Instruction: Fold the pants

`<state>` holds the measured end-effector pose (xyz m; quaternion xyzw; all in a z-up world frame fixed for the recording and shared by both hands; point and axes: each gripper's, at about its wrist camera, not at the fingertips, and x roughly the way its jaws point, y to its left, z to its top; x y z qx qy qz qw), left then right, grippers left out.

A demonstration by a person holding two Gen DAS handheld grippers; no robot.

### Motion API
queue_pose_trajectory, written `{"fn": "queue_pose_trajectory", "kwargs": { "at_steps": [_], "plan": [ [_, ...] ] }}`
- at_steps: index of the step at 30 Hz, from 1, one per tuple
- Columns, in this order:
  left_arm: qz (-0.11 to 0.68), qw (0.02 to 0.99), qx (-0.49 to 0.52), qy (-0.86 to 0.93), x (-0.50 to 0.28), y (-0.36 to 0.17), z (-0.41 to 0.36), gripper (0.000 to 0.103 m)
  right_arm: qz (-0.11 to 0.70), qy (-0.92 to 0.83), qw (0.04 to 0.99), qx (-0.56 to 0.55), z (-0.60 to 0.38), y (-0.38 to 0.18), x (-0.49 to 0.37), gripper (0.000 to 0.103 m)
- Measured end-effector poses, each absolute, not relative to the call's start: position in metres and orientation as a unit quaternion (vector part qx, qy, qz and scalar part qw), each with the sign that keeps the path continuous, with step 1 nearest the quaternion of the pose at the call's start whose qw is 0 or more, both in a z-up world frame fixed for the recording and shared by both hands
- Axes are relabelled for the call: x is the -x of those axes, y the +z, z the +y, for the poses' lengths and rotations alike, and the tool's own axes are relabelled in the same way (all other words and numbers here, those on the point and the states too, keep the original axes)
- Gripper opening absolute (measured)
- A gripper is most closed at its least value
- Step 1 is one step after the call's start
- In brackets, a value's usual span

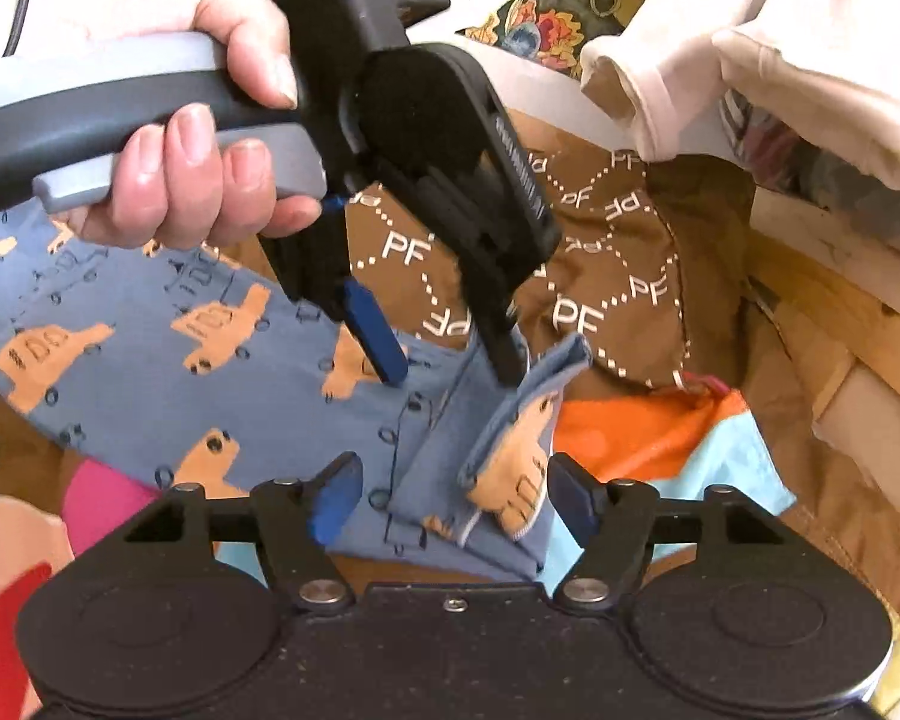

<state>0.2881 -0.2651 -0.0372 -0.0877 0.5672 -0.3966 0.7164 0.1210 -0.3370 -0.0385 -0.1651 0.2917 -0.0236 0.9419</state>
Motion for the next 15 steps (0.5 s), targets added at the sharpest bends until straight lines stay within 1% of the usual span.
{"fn": "queue_pose_trajectory", "kwargs": {
  "at_steps": [2, 3, 6, 7, 8, 9, 11, 12, 13, 14, 15],
  "plan": [
    [0.556, 0.714, 0.096, -0.414, -0.289, -0.036, -0.268, 0.081, 0.299, -0.023, 0.939, 0.168, -0.339, -0.043, -0.123, 0.070],
    [0.550, 0.712, 0.099, -0.424, -0.289, -0.036, -0.271, 0.083, 0.300, -0.021, 0.939, 0.168, -0.340, -0.045, -0.124, 0.070],
    [0.548, 0.705, 0.101, -0.439, -0.290, -0.035, -0.282, 0.084, 0.298, -0.016, 0.938, 0.178, -0.339, -0.047, -0.127, 0.069],
    [0.551, 0.702, 0.098, -0.440, -0.291, -0.036, -0.287, 0.081, 0.297, -0.014, 0.937, 0.181, -0.339, -0.047, -0.128, 0.069],
    [0.553, 0.701, 0.095, -0.440, -0.291, -0.036, -0.292, 0.076, 0.297, -0.012, 0.937, 0.184, -0.339, -0.047, -0.129, 0.069],
    [0.554, 0.701, 0.092, -0.440, -0.290, -0.036, -0.295, 0.073, 0.298, -0.011, 0.936, 0.184, -0.340, -0.047, -0.130, 0.069],
    [0.560, 0.699, 0.083, -0.436, -0.289, -0.037, -0.299, 0.053, 0.299, -0.011, 0.935, 0.189, -0.341, -0.048, -0.130, 0.067],
    [0.565, 0.701, 0.079, -0.429, -0.289, -0.037, -0.301, 0.047, 0.299, -0.012, 0.934, 0.193, -0.341, -0.048, -0.130, 0.065],
    [0.570, 0.704, 0.071, -0.419, -0.288, -0.038, -0.303, 0.037, 0.300, -0.014, 0.933, 0.197, -0.341, -0.048, -0.130, 0.061],
    [0.572, 0.707, 0.065, -0.411, -0.288, -0.038, -0.305, 0.031, 0.300, -0.015, 0.933, 0.200, -0.342, -0.048, -0.130, 0.058],
    [0.573, 0.708, 0.065, -0.408, -0.288, -0.038, -0.304, 0.029, 0.300, -0.014, 0.932, 0.202, -0.342, -0.048, -0.130, 0.056]
  ]
}}
